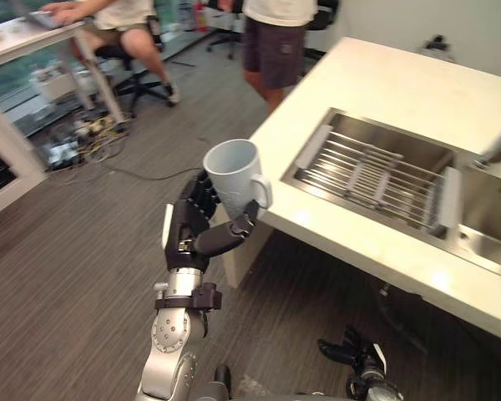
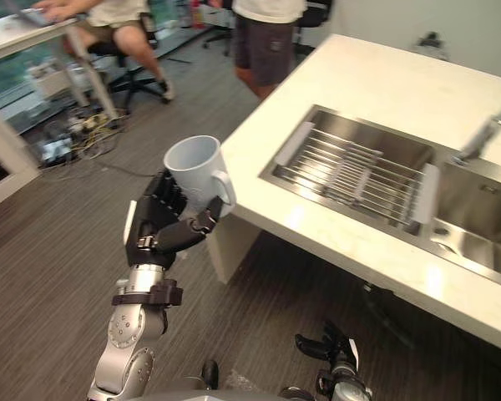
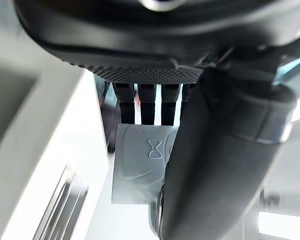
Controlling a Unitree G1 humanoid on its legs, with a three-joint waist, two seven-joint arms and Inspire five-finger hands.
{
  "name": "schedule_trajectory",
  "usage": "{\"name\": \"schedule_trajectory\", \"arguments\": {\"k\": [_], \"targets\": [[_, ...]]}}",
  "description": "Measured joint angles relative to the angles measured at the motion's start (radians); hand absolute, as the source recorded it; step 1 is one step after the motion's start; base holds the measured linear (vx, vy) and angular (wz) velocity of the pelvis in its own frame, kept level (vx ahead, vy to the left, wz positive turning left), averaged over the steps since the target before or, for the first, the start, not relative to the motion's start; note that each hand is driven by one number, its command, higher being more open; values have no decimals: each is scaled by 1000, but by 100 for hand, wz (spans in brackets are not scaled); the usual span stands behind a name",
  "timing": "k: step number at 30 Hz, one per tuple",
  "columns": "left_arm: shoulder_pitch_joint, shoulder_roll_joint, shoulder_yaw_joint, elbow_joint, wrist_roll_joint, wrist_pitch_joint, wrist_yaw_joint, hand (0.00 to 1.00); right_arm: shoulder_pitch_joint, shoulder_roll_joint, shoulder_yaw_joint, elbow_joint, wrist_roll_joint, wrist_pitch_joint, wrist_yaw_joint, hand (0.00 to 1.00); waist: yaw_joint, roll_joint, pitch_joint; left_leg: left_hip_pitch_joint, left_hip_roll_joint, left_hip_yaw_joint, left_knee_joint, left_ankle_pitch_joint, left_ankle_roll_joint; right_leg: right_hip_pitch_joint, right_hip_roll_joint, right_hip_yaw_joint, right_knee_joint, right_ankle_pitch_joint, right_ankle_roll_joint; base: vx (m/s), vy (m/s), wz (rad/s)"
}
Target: Walk over to the sink, pick up the cup, carry it to the dishwasher, place the cup inside the dishwasher, then close the dishwasher door
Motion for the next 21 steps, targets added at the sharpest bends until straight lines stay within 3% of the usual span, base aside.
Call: {"name": "schedule_trajectory", "arguments": {"k": [1, 2, 3, 4, 5, 6, 7, 8, 9, 10, 11, 12, 13, 15, 19, 21], "targets": [[2, 4, 10, 0, -2, 0, 3, 30, -5, 0, 1, 1, 0, -1, 0, 90, 7, -1, -1, 1, -4, 0, -8, 4, 5, 3, 0, -3, 0, -1, 1, -98, 35, 55], [4, 9, 23, -9, -6, 0, 4, 30, -24, -3, 10, 1, 0, -10, -2, 90, 14, 2, 3, -12, -14, 36, -17, -4, 32, 14, -14, -49, 6, 1, 25, -63, 62, 70], [4, 11, 12, -15, -6, 0, 4, 30, -23, -2, 9, 3, 0, -9, -7, 90, 2, -4, 5, -20, -14, 78, -17, -24, 62, 23, -30, -92, 7, 1, 29, -33, 77, 184], [3, 11, -21, -24, -9, -1, -4, 30, -16, 0, -17, 16, -4, -6, -15, 90, -44, -38, 11, -28, 0, 263, 10, -75, 128, 60, -78, -223, -6, 0, 50, 41, 109, 331], [-13, -9, -57, -19, -17, 3, -31, 30, -1, -12, -43, 12, -17, 1, -20, 90, -100, 0, 10, -57, 66, 518, 109, -53, 114, 119, -78, -385, -9, 0, 54, 67, 110, 355], [-18, -28, -69, -16, -17, 9, -49, 30, 7, -33, -47, 14, -21, 5, -27, 90, -98, 24, 6, -53, 71, 542, 106, -27, 93, 137, -71, -439, -2, -6, 63, 93, 135, 300], [-23, -40, -69, -11, -18, 9, -62, 30, -7, -54, -49, 34, -26, 21, -31, 90, -88, 24, 10, -60, 31, 501, 92, -28, 91, 156, -102, -484, 32, -19, 77, 104, 158, 206], [-20, -46, -60, 2, -28, 10, -56, 30, -9, -67, -64, 25, -39, 26, -23, 90, -82, 33, 14, -70, -5, 431, 99, -34, 117, 177, -142, -522, 121, -29, 67, 162, 206, 238], [-22, -41, -41, 14, -36, 21, -56, 30, -12, -65, -70, 15, -39, 26, -25, 90, -84, 30, 16, -66, -45, 352, 119, -60, 134, 188, -203, -489, 267, -39, 28, 183, 202, 212], [-21, -40, -29, 17, -37, 23, -54, 30, -18, -64, -70, 9, -39, 26, -23, 90, -88, 26, 19, -63, -61, 315, 135, -75, 143, 173, -232, -427, 350, -34, -15, 220, 185, 186], [-22, -30, -11, 20, -41, 25, -52, 30, -31, -60, -73, 5, -39, 26, -20, 90, -95, 23, 22, -54, -80, 256, 146, -98, 159, 134, -249, -273, 471, -11, -72, 212, 111, 169], [-30, -15, 14, 21, -43, 25, -45, 30, -48, -42, -71, 3, -39, 25, -12, 90, -100, 9, 31, -46, -101, 187, 156, -118, 167, 62, -193, -47, 562, -85, -69, 248, 82, 199], [-31, -9, 21, 24, -47, 24, -33, 30, -54, -33, -62, -8, -40, 20, -3, 90, -99, 6, 34, -38, -116, 118, 154, -122, 169, -3, -105, 117, 565, -170, -70, 206, 24, 180], [-31, 1, 12, 40, -54, 24, -33, 30, -55, -26, -50, -17, -40, 19, 1, 90, -97, 5, 35, -8, -137, 21, 151, -128, 175, -95, -5, 284, 540, -236, -83, 271, 14, 159], [-31, 2, -25, 28, -57, 27, -33, 30, 56, 27, -42, -180, -39, 27, 2, 90, -92, 1, 35, 72, -155, -159, 200, -167, 136, -247, 142, 589, 485, -253, -57, 324, -60, 156], [-31, 2, -40, -23, -57, 27, -34, 30, 98, 54, -42, -254, -39, 27, 2, 90, -93, -20, 28, 74, -157, -177, 247, -205, 78, -287, 146, 662, 422, -217, -22, 317, -150, 140]]}}
